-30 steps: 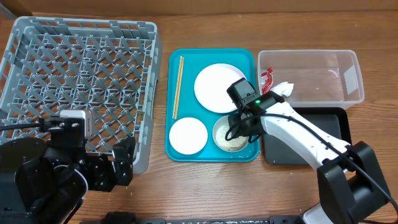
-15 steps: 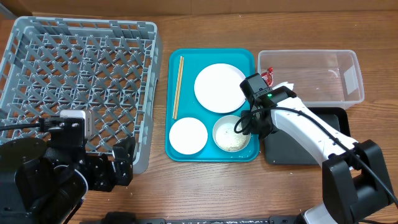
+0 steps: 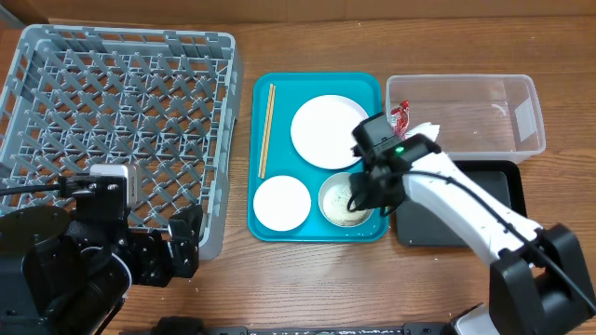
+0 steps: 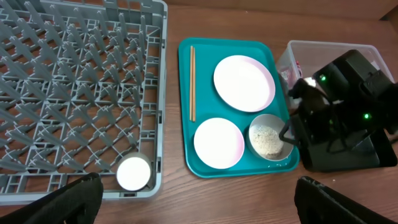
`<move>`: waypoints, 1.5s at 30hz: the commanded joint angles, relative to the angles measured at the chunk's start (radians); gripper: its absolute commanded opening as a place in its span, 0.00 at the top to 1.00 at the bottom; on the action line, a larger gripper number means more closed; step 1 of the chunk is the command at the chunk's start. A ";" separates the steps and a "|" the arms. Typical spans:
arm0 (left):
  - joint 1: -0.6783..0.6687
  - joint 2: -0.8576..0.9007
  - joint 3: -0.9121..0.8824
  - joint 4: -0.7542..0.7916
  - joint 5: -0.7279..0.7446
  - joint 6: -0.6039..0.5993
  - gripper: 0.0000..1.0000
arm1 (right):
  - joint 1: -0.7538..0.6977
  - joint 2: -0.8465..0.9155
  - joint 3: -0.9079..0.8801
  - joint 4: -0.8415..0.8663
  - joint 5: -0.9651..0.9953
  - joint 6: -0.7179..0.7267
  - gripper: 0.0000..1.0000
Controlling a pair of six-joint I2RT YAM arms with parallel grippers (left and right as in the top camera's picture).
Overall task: Sort waste into correct bins and load items into the dishwasher
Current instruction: 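Grasp the grey bowl of rice by its rim with right gripper, then tip the rice out of the grey bowl onto the black tray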
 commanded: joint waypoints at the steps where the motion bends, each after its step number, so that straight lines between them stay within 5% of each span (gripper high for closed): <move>1: -0.005 0.003 0.002 0.005 0.000 0.015 0.00 | 0.092 -0.038 0.014 0.016 -0.024 -0.058 0.55; 18: -0.005 0.003 0.002 0.005 0.001 0.015 0.00 | 0.207 0.132 0.010 0.136 0.002 -0.154 0.60; 26: -0.005 0.003 0.002 0.005 0.001 0.015 0.00 | 0.207 0.141 0.017 0.130 0.013 -0.146 0.87; 30: -0.005 0.003 0.002 0.005 0.000 0.015 0.00 | 0.207 0.134 0.042 0.126 0.013 -0.091 0.96; 45: -0.005 0.003 0.002 0.005 0.000 0.015 0.00 | 0.169 -0.132 0.093 0.085 0.050 0.333 0.96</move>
